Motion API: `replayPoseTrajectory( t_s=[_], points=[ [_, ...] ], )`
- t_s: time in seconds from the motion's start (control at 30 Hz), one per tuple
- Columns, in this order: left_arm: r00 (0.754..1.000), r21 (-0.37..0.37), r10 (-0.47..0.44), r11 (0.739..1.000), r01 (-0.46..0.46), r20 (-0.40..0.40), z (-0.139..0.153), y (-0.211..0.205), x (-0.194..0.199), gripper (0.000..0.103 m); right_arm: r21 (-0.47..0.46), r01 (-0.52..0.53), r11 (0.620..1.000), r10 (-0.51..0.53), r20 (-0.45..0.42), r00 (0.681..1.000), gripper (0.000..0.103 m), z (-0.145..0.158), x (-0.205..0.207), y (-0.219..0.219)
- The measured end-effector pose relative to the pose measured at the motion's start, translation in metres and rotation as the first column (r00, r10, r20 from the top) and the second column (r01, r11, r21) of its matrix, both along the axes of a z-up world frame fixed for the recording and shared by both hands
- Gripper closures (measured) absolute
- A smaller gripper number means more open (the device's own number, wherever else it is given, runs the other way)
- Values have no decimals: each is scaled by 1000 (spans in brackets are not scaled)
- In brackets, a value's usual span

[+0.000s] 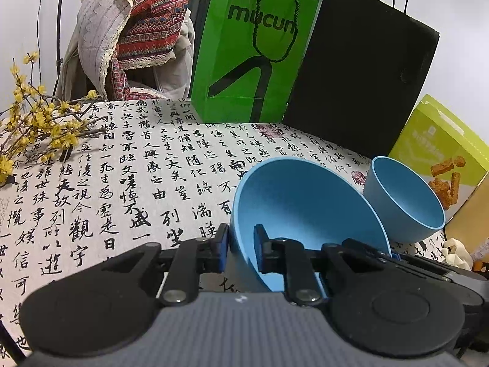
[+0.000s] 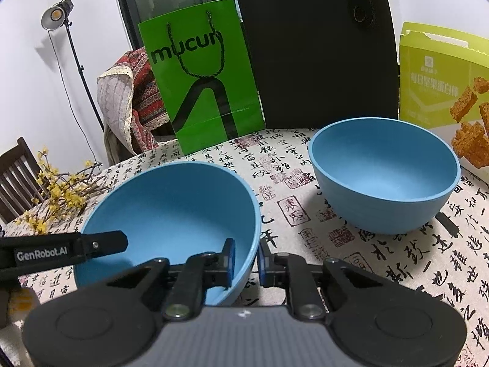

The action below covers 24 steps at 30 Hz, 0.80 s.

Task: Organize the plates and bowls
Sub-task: 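Lift the blue bowl off the table with both grippers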

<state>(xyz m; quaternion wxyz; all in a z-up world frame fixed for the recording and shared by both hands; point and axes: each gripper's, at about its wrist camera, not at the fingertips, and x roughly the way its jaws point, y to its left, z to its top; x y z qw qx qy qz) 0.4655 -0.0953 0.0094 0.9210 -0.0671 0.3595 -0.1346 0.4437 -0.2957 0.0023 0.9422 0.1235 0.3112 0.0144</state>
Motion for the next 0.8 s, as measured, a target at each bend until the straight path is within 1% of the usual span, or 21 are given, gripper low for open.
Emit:
replayPoseTrajectory(
  t_s=[0.7,0.8],
  points=[
    [999,17,1,1000,-2,41,10,-3,-8,85,24,2,1000,-3,16,1000,89,5,-6,-2],
    [999,34,-5,999,3,51,11,-4,-10,85,35,3,999,-3,17,1000,89,6,-7,-3]
  ],
)
